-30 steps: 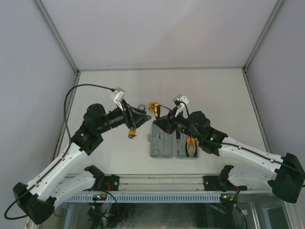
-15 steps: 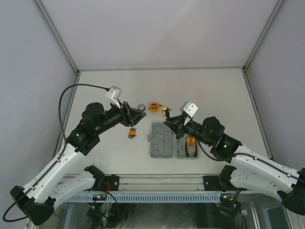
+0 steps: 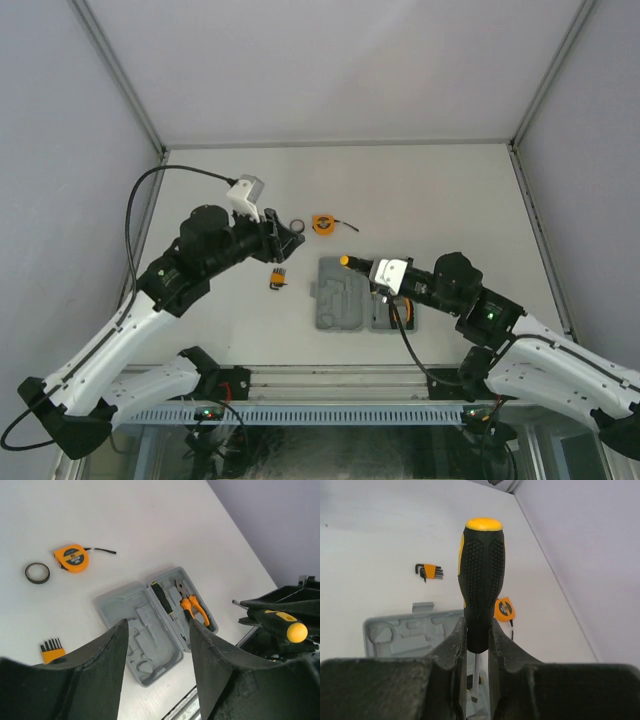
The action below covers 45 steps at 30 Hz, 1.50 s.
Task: Sort the tools into containers
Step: Place the screwdriver in the storage box.
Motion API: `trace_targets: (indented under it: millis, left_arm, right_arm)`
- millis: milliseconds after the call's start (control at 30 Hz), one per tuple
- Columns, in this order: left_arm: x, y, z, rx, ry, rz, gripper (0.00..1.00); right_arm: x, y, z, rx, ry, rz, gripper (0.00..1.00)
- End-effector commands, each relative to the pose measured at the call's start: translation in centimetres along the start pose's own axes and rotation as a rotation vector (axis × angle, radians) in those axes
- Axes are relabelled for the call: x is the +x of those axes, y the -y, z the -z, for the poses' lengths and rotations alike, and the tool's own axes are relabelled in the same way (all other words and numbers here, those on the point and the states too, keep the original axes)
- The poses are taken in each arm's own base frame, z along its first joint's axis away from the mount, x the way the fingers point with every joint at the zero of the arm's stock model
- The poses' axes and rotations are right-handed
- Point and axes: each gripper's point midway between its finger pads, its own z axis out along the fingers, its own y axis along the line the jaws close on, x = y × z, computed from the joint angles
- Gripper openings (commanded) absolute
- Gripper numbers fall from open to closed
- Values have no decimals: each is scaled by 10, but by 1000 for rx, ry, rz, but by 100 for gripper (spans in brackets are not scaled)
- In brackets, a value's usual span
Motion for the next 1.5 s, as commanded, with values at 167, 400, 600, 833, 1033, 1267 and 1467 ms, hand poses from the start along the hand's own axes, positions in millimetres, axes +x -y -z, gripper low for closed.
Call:
trace_targets:
  millis: [167,400,600,833,1033,1267,1467]
  left_arm:
    - [-6,22,2,53,-26,-81,56]
    - [11,24,4,87,-82,-100,56]
    - [23,27,4,131,-120,-112,54]
    - [37,30,-3,163,-187,-120,54]
    - [37,37,-6,199,-190,-104,55]
    - [44,50,-10,246,-206,-73,58]
    - [59,54,-18,251,-245,-76,58]
  right_arm:
    - [1,-1,10,-94,-15,482,0]
    - [-3,15,1,-84,-71,668,0]
    - [-1,25,-13,-105,-135,809,0]
    - [-5,25,-22,-127,-130,906,0]
    - [-4,18,-30,-163,-129,985,0]
    - [-14,9,-45,-192,-96,1020,0]
    - [-24,3,-59,-200,-68,1045,0]
